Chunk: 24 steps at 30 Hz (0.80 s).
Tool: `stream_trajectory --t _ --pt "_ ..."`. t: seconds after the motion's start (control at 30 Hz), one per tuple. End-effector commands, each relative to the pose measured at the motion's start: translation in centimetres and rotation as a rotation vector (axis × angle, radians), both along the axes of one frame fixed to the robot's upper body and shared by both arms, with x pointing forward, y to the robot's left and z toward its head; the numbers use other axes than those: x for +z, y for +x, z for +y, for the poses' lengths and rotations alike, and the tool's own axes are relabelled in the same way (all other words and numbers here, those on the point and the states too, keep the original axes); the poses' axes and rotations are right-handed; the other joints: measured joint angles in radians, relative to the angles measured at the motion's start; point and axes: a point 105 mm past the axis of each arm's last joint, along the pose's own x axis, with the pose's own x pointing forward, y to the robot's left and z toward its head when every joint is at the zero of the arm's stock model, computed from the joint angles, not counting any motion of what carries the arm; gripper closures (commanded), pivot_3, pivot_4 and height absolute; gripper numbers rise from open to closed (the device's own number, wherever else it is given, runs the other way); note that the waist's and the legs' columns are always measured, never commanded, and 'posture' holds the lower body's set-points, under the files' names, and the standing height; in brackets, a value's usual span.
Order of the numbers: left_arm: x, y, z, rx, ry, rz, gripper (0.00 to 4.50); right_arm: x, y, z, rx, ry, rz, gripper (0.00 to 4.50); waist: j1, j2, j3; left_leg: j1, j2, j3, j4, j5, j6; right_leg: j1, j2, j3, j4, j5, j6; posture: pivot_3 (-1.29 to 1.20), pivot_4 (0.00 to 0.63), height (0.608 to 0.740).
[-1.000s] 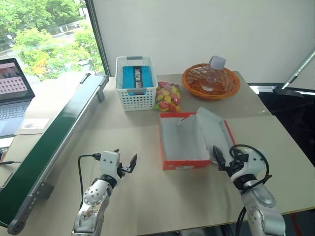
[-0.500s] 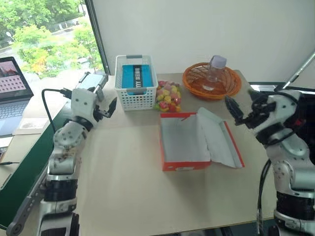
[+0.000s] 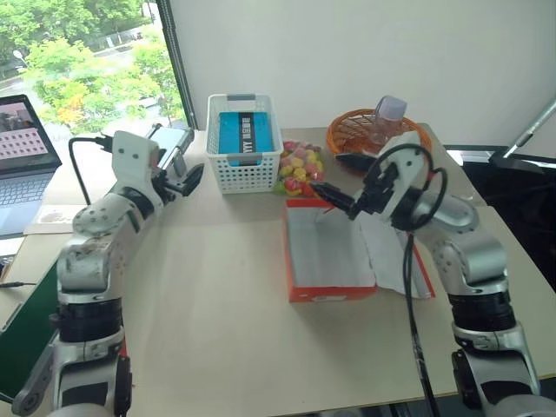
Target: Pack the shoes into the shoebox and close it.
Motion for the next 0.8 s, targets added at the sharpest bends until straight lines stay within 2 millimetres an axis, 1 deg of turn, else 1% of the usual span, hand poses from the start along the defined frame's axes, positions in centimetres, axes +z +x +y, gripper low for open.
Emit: stream_trajectory --t 0.03,0.17,0.33,0.4,0.5,0.57,0.73,0.8 --pt "2.1 -1.5 2.3 0.091 0.035 -0.064 0.22 0.5 0.0 1.3 0.058 0.005 -0.021 0.07 -0.004 0.0 0.0 0.0 0.0 0.0 0.0 0.0 0.0 0.0 0.0 0.0 0.0 0.0 0.0 0.0 0.15 0.74" --pt "1.9 -2.7 4.0 0.131 0.036 -0.056 0.22 -0.2 0.5 2.3 0.081 0.008 0.0 0.07 -0.003 -0.001 0.0 0.0 0.0 0.0 0.0 0.0 0.0 0.0 0.0 0.0 0.0 0.0 -0.001 0.0 0.15 0.74" --pt "0.0 -4.3 6.8 0.151 0.009 0.02 0.22 -1.0 1.0 3.0 0.098 0.0 0.015 0.07 -0.003 -0.001 0.0 0.0 0.0 0.0 0.0 0.0 0.0 -0.001 0.0 0.0 0.001 0.0 -0.001 0.0 0.15 0.74" --pt "-0.1 -4.6 7.8 0.17 0.02 0.025 0.22 -1.1 1.1 3.1 0.104 0.003 0.023 0.07 -0.001 -0.001 0.0 0.0 0.001 0.001 0.0 0.0 0.0 -0.001 0.0 0.0 0.001 0.0 -0.001 0.0 0.15 0.74" --pt "-0.2 -4.5 8.6 0.193 0.02 0.027 0.22 -1.3 1.2 3.3 0.106 0.002 0.03 0.07 0.002 -0.001 0.001 0.0 0.001 0.001 0.0 0.0 0.0 -0.001 0.0 0.0 0.002 0.0 -0.001 0.0 0.15 0.74" --pt "-0.5 -4.3 8.5 0.188 0.036 0.032 0.22 -1.6 1.3 3.5 0.1 -0.003 0.04 0.07 0.003 -0.001 0.001 0.0 0.001 0.001 0.0 0.0 0.0 -0.001 -0.001 0.0 0.001 0.0 -0.001 0.0 0.15 0.74" --pt "-1.0 -2.8 6.7 0.146 0.052 0.039 0.22 -2.4 1.3 4.1 0.1 -0.022 0.063 0.07 0.004 -0.001 0.001 0.0 0.001 0.001 0.0 0.0 -0.001 -0.002 -0.001 0.0 0.002 0.0 -0.002 0.0 0.15 0.74" --pt "-1.2 -1.8 5.7 0.118 0.051 0.039 0.22 -2.6 1.2 4.5 0.109 -0.019 0.072 0.07 0.004 -0.001 0.001 0.0 0.001 0.001 0.0 0.0 -0.001 -0.002 -0.001 0.0 0.002 0.0 -0.002 0.0 0.15 0.74"
